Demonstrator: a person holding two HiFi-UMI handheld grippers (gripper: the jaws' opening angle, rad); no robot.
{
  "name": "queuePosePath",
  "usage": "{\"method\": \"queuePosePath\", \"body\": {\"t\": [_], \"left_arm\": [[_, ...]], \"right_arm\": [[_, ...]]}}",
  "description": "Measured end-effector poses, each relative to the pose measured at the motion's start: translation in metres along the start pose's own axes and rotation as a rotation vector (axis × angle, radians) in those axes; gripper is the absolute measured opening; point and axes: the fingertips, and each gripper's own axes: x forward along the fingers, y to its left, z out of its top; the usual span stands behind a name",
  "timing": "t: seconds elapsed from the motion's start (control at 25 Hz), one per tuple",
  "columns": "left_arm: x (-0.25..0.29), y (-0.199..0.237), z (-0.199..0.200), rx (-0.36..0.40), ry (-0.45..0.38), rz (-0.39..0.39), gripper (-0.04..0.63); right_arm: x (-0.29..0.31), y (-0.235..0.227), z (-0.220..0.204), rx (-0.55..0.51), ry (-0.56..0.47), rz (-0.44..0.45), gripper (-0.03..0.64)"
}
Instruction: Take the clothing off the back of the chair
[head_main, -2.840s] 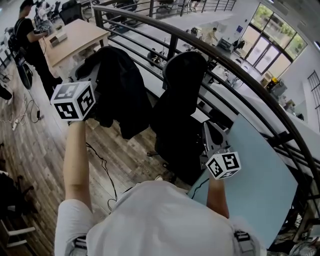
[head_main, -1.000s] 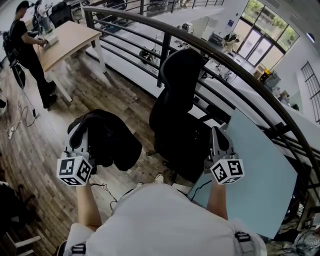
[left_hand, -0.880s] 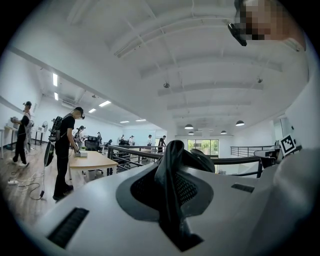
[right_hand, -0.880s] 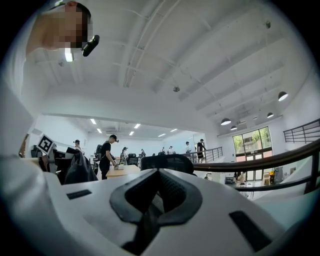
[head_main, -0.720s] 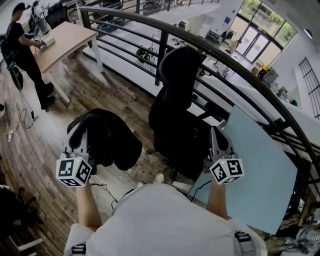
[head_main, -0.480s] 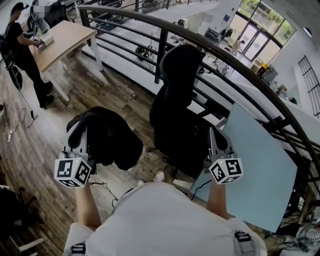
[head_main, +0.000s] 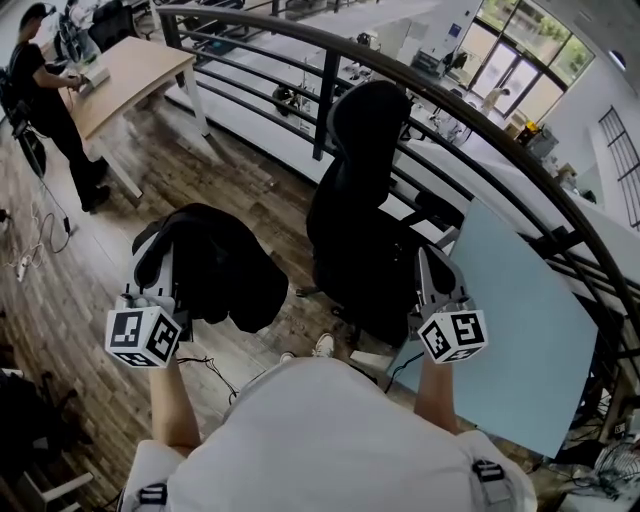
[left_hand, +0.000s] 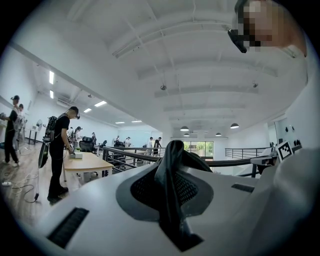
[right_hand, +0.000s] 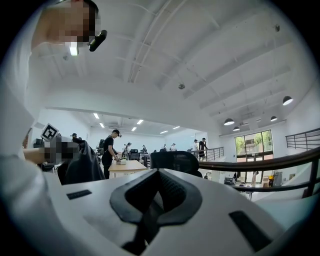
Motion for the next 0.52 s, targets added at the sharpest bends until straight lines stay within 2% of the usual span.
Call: {"method": "queuePosePath", "body": {"t": [0.52], "left_arm": [[-0.002,0.008,0.007,-0.007,0.004,-0.051,0.057]], "right_arm": [[0.001,0.024,0.007,-0.007,-0.016,-0.005,0.02]]}}
